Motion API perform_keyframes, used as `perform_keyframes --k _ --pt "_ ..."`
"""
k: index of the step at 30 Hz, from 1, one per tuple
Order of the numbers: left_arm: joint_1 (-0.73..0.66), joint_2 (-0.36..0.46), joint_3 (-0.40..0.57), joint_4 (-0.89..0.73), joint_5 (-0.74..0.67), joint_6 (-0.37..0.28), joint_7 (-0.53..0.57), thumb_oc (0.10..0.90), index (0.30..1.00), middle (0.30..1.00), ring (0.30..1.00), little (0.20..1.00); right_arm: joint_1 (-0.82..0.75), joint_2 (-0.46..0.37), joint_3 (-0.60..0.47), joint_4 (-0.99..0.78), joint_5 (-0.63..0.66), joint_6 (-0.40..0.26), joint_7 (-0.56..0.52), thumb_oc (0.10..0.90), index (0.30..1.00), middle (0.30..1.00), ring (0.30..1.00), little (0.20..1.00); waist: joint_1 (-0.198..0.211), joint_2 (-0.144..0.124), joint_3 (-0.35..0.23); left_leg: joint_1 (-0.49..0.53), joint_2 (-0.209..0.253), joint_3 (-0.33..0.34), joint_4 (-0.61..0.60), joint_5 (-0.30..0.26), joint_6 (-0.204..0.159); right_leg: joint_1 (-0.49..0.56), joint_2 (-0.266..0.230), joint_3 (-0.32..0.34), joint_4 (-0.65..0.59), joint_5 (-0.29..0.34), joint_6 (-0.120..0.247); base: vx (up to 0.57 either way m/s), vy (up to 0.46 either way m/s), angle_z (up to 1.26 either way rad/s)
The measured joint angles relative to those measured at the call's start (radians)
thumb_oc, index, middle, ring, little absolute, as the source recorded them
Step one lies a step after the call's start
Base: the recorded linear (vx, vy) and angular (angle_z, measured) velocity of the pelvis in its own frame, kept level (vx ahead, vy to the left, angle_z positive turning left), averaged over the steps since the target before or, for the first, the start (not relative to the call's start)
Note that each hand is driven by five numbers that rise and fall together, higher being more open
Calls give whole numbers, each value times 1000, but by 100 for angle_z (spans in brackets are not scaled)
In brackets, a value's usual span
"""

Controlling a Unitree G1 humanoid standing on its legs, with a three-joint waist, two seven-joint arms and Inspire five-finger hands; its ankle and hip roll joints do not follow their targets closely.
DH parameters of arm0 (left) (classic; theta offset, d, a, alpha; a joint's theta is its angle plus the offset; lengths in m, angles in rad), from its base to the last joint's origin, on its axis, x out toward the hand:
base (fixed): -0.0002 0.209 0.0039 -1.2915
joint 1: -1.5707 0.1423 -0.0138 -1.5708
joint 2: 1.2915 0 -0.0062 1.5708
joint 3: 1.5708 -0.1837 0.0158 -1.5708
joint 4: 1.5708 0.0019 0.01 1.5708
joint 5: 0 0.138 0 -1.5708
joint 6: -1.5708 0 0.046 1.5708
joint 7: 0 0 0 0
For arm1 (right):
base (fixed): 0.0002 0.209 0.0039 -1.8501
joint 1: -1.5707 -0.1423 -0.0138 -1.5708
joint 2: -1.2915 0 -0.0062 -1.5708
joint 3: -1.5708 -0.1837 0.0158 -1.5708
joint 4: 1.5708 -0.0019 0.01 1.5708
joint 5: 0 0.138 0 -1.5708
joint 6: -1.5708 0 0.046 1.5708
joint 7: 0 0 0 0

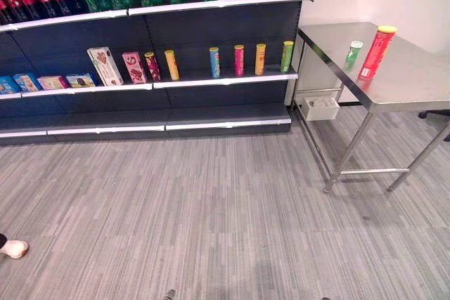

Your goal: Put the goods on the table back onto the shelves and tidy them up.

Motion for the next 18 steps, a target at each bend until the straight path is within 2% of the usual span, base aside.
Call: perform_keyframes --k 2,7,11,18 --pt "0 3 -12 -1 0 0 0 800 900 900 900 900 -8 0 8 0 -7 0 -1 800 900 900 900 900 0 1 0 0 3 1 -1 0 0 6 5 0 -15 7 0 0 0 0" --pt "0 12 -49 -3 32 -1 -5 800 900 900 900 900 -6 3 107 -3 -55 2 -8 800 900 900 900 900 -1 3 2 3 7 -1 -15 4 -6 16 11 -1 -43 21 -1 5 13 0" --pt "-45 27 -48 100 92 1 -27 800 900 900 900 900 -4 10 175 -6 -155 1 8 800 900 900 900 900 -4 3 5 12 11 1 -25 5 -7 41 19 0 -92 43 -2 9 7 0" --pt "-42 33 -48 90 147 0 -30 800 900 900 900 900 7 23 197 -36 -254 0 16 800 900 900 900 900 -3 -1 15 25 12 0 -35 6 -7 79 24 0 -150 67 0 0 0 0"
